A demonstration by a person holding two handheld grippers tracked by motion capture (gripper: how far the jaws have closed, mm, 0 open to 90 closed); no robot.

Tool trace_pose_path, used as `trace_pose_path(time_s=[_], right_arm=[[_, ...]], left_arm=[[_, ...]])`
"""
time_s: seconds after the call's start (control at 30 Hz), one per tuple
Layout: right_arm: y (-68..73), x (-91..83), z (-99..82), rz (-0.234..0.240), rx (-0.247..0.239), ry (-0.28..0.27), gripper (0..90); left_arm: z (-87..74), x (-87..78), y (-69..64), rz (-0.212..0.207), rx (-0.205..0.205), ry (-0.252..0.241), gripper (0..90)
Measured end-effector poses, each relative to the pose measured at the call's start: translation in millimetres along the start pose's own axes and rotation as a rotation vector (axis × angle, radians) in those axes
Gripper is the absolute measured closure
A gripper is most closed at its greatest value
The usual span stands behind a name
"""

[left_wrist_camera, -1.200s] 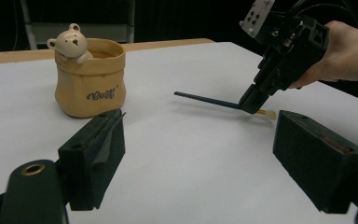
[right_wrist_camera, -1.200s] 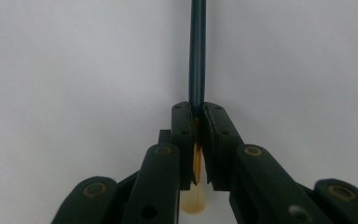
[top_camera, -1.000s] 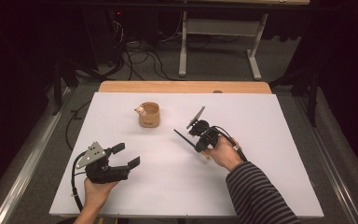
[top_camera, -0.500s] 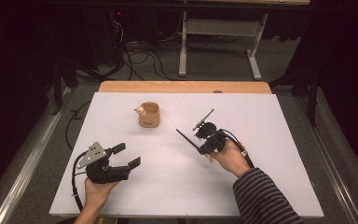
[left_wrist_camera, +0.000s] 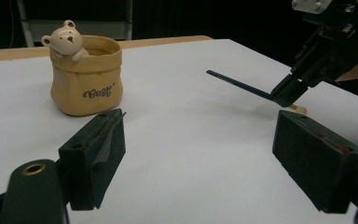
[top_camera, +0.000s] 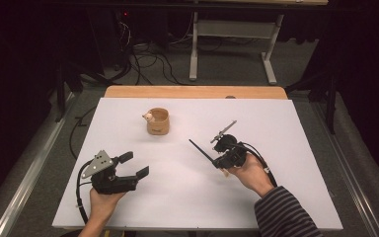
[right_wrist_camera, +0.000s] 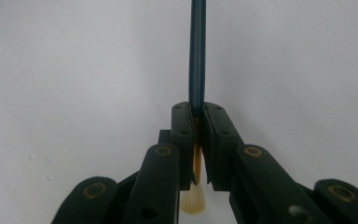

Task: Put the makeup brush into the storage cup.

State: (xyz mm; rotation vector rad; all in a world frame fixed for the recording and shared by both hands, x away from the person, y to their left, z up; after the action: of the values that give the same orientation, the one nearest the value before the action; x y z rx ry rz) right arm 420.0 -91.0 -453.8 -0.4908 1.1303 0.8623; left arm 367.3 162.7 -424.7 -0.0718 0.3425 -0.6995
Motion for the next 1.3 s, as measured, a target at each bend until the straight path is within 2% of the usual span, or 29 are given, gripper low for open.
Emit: trace_pose_path(time_s=[0.4, 0.73, 0.83, 1.2, 1.3], right_arm=[[11.7, -12.6, -17.1, 0.026, -0.011, -0.059, 85.7], [26.1, -21.1, -31.3, 0.049, -0.046, -0.1, 85.7], [31.7, -23.6, -34.6, 0.063, -0.046, -0.124, 85.7], [42.0, -29.1, -43.0, 0.057, -0.066, -0.167, 85.8], [46.5, -30.8, -47.3, 0.059, -0.083, -0.179, 85.7]], left_arm=[[-0.5, 0.5, -0.9, -0.004, 0.0, 0.005, 17.8], [-1.1, 1.6, -4.6, -0.019, 0.003, 0.015, 17.8], [-0.9, 1.3, -6.6, -0.027, 0.002, 0.014, 17.8], [-1.4, 3.0, -17.7, -0.062, 0.019, 0.023, 17.8], [-1.4, 3.1, -22.7, -0.085, 0.036, 0.031, 17.2]])
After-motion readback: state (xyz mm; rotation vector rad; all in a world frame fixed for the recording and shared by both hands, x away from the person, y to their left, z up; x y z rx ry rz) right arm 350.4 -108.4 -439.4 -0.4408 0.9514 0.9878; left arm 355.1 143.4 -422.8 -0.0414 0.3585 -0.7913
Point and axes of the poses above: each handheld gripper's, and its own axes: x roughly forward along the jaws, z roughly out of its top, y roughly to its left, the point moved 10 cm from there along x, roughly forward along the jaws, and after that the axes turned 2 degrees about z, right-handed, at the moved point
